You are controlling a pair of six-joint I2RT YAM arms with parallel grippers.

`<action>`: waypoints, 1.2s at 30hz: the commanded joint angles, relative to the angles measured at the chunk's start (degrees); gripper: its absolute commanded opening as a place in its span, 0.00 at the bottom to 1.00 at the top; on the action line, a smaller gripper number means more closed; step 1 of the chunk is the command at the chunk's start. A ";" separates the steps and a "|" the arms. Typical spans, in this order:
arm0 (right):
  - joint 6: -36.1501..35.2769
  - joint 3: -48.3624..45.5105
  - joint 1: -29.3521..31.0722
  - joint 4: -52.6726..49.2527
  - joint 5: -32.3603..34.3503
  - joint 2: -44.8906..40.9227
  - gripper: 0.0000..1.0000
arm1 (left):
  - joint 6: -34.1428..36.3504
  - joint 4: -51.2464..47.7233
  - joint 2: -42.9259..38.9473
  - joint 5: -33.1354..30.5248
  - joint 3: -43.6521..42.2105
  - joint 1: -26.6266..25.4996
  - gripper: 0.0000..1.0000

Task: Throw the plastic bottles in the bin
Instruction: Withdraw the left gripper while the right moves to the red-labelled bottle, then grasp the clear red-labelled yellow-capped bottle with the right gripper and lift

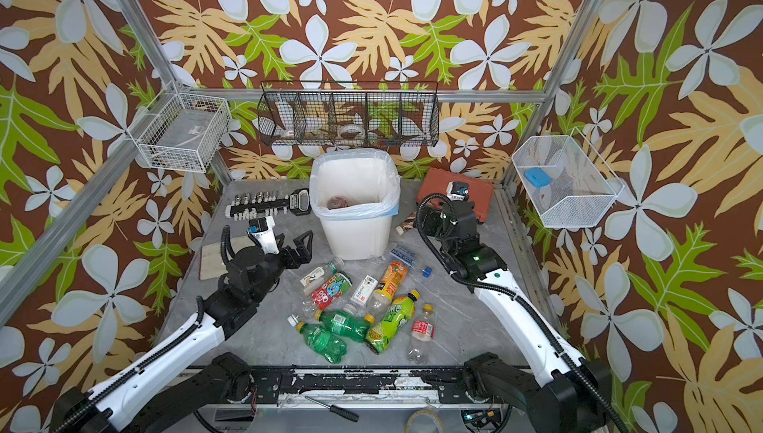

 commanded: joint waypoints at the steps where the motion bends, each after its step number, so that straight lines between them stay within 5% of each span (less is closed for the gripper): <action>1: -0.39 0.62 0.05 -4.94 -2.10 0.29 0.99 | -1.95 2.91 -0.18 -1.83 0.06 0.05 1.00; 15: 8.89 -11.08 1.77 -21.63 -7.07 -8.07 0.99 | -1.87 6.06 4.40 -3.05 -0.68 0.05 1.00; 26: 25.22 -21.79 17.41 -33.25 -5.73 -14.78 0.96 | -1.97 6.82 7.51 -4.32 -1.12 0.05 1.00; 36: 39.60 -29.74 31.60 -29.80 -3.90 -16.03 0.92 | -2.79 6.80 6.98 -4.18 -2.53 0.05 1.00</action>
